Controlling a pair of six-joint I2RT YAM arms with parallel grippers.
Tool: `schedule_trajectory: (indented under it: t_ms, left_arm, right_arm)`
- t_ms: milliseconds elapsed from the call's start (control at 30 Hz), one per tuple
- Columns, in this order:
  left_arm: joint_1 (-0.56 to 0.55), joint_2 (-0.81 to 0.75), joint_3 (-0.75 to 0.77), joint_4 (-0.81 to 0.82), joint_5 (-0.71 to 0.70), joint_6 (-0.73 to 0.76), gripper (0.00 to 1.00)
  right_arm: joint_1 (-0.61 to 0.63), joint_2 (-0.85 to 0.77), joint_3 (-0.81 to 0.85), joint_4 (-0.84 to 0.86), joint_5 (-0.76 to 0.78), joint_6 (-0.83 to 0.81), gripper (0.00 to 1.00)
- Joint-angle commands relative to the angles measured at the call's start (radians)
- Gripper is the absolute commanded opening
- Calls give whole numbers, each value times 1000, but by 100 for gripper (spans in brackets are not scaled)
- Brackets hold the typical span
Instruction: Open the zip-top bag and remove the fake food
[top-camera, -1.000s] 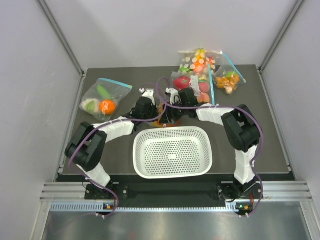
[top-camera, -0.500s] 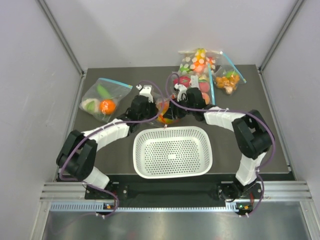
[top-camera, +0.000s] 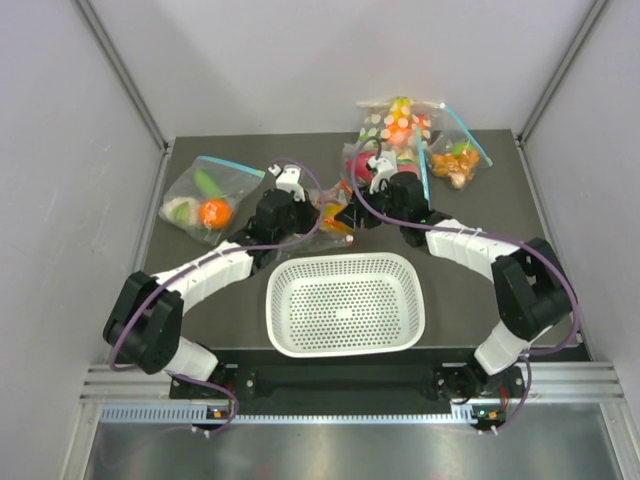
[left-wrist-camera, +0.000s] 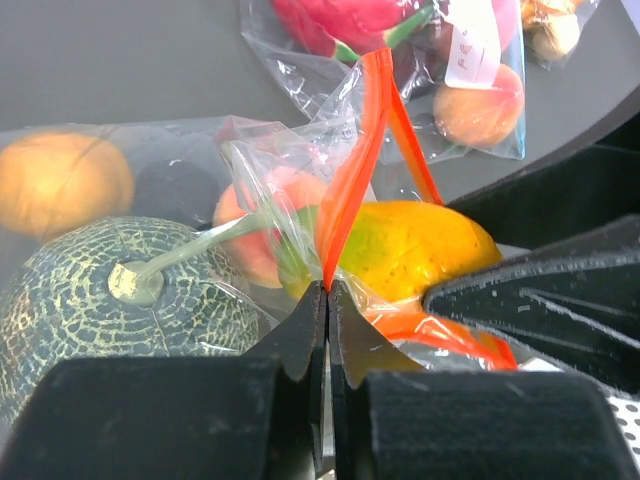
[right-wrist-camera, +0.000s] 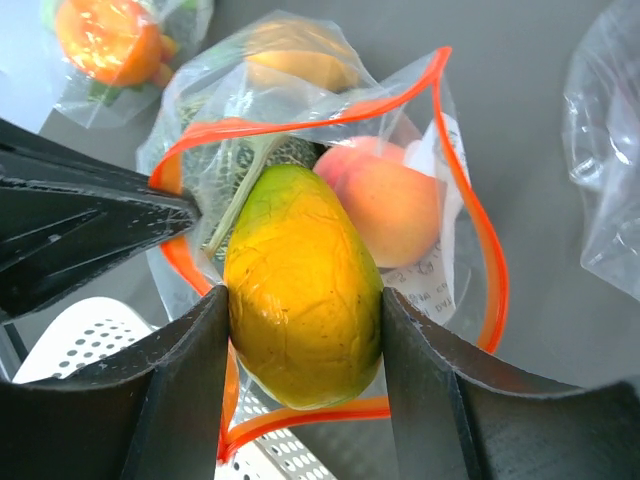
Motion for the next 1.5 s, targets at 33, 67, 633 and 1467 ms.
schedule_trajectory:
  t_ms: [33,67,633,1467]
  left_arm:
    - [24,-26,-20,-20,-82,36,0]
    - [23,-17,-22,-21,-82,34,0]
    - [26,182,72,-4,-1,25,0]
    - [58,207,138,-12,3,4,0]
  right_arm:
    - [-76,-49,-19,-12,120,-12,0]
    - [-77,-37,-21,-20,143,-9,0]
    - [-106,-84,-79,36,45,3,0]
    - [27,-624,-324,-389,-100,-104,1]
